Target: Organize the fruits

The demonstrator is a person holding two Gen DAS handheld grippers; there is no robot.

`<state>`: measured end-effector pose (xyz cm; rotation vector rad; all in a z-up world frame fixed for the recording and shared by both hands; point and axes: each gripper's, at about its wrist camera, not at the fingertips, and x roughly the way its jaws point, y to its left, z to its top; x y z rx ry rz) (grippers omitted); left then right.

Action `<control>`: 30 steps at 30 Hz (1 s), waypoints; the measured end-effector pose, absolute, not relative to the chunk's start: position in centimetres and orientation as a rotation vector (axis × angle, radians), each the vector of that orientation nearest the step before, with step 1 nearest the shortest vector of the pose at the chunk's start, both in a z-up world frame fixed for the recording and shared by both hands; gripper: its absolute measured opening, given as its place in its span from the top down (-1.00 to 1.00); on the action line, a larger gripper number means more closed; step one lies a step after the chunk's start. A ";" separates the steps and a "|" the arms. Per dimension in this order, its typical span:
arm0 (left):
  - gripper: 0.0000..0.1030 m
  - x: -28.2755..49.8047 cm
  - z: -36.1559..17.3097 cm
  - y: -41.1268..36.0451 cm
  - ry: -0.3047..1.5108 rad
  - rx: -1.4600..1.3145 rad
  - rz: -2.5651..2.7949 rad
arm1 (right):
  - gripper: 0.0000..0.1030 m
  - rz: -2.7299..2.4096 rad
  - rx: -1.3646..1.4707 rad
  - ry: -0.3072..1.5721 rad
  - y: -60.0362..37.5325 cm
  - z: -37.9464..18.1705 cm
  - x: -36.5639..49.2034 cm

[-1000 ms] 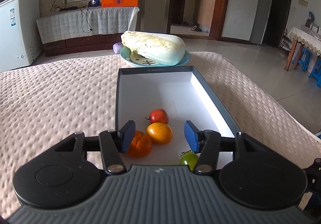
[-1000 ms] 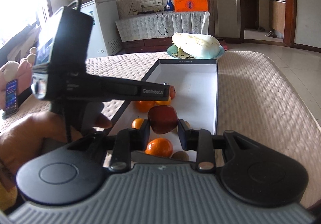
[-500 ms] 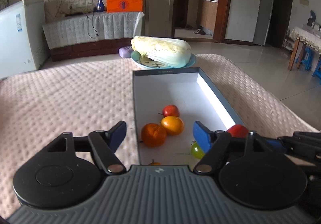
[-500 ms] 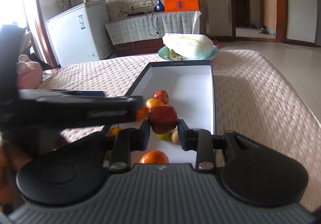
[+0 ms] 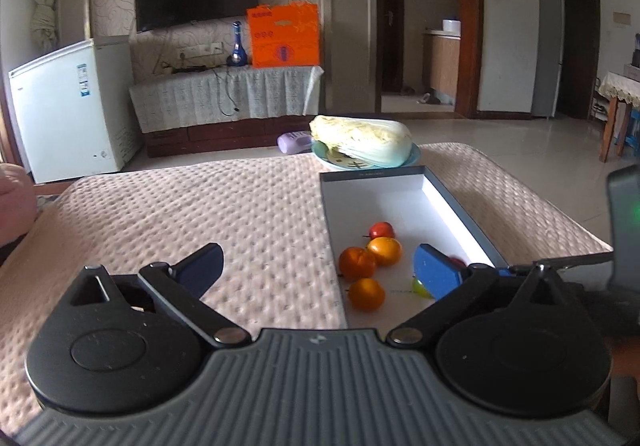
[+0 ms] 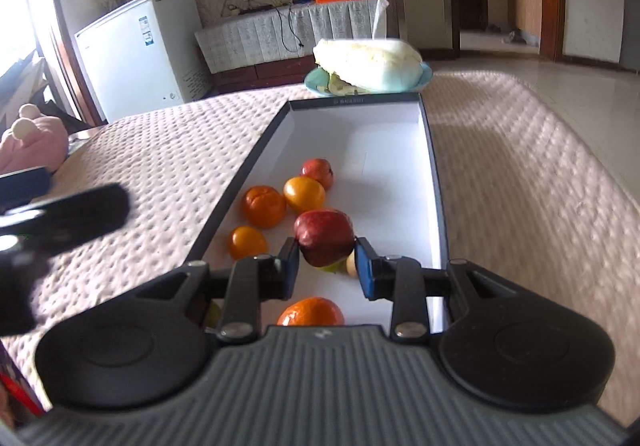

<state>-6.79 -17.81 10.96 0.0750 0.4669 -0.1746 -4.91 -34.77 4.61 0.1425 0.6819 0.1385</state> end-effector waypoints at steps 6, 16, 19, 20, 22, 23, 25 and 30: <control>-1.00 -10.8 11.3 -17.5 0.382 0.178 -0.094 | -0.17 0.136 0.147 0.694 -34.3 4.4 -4.6; -1.00 -13.4 11.3 -17.4 0.478 0.164 -0.110 | -0.17 0.176 0.193 0.618 -35.2 5.9 -5.9; -1.00 -13.9 11.0 -17.4 0.502 0.122 -0.100 | -0.17 0.165 0.196 0.612 -35.7 6.3 -6.5; -1.00 -14.0 10.8 -17.5 0.509 0.116 -0.100 | -0.17 0.165 0.201 0.608 -35.9 6.5 -6.8; -1.00 -13.9 10.6 -17.9 0.527 0.117 -0.110 | -0.17 0.167 0.205 0.594 -36.2 7.0 -7.7; -1.00 -13.9 10.5 -18.1 0.531 0.123 -0.114 | -0.17 0.166 0.201 0.587 -36.2 7.2 -8.2; -1.00 -13.8 10.2 -18.6 0.539 0.136 -0.122 | -0.17 0.157 0.190 0.585 -36.5 7.5 -9.2; -1.00 -13.2 9.6 -19.5 0.558 0.129 -0.142 | -0.17 0.127 0.170 0.585 -37.7 8.3 -11.7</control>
